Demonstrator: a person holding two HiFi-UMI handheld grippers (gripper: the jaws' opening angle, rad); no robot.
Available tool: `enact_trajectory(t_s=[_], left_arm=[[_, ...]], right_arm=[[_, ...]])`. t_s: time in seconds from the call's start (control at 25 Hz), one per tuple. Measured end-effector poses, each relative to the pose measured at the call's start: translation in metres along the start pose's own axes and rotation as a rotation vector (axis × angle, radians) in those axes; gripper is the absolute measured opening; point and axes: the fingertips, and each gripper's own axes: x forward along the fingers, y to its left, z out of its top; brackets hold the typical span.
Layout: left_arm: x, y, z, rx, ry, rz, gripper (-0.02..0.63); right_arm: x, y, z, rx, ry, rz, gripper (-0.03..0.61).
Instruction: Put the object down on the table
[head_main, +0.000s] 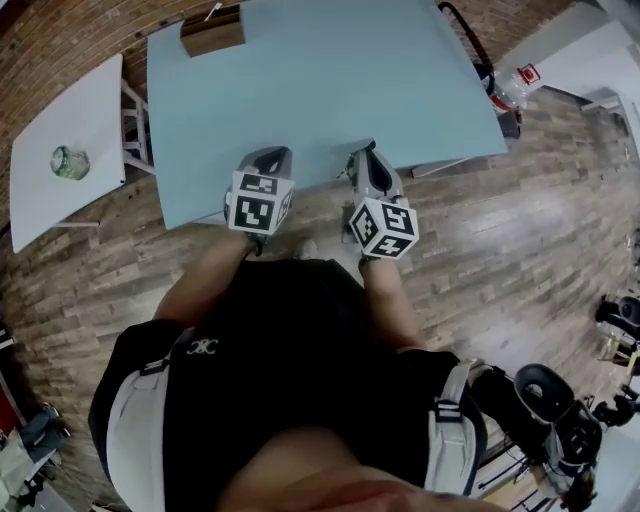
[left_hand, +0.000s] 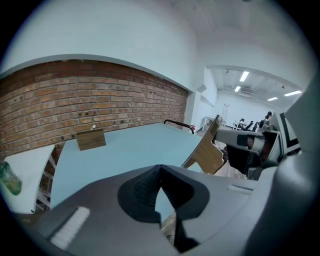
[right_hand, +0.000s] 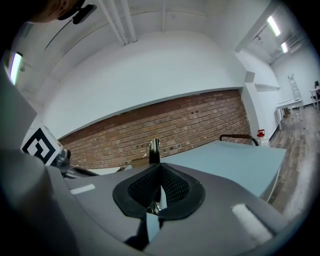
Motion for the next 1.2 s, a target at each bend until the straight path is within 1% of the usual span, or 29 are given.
enact_trajectory(t_s=[0.12,0.36,0.6,0.72,0.8,0.92,1.08,1.2], left_arm=[[0.006,0.011,-0.001,-0.032,0.015,0.045,0.000],[0.012,0.041,-0.009,-0.085,0.029,0.136,0.000],[0.011,0.071,-0.012,-0.146,0.021,0.192,0.000],[0.018,0.084,-0.019,-0.172,0.040,0.203,0.000],[0.023,0.091,-0.022,-0.181,0.055,0.202,0.000],[0.029,0.106,-0.019,-0.178,0.066,0.207,0.000],[0.034,0.119,-0.021,-0.183,0.093,0.205,0.000],[0.038,0.127,-0.024,-0.181,0.111,0.197,0.000]], right_arm=[[0.024,-0.004,-0.003,0.000,0.028,0.044,0.015],[0.067,0.007,-0.014,-0.021,0.072,0.138,0.015],[0.106,0.017,-0.036,-0.070,0.149,0.172,0.017],[0.119,0.021,-0.045,-0.081,0.171,0.184,0.017],[0.128,0.022,-0.051,-0.064,0.176,0.186,0.017],[0.147,0.024,-0.064,-0.036,0.201,0.187,0.017],[0.166,0.034,-0.088,-0.048,0.250,0.190,0.016],[0.177,0.046,-0.104,-0.007,0.292,0.216,0.017]])
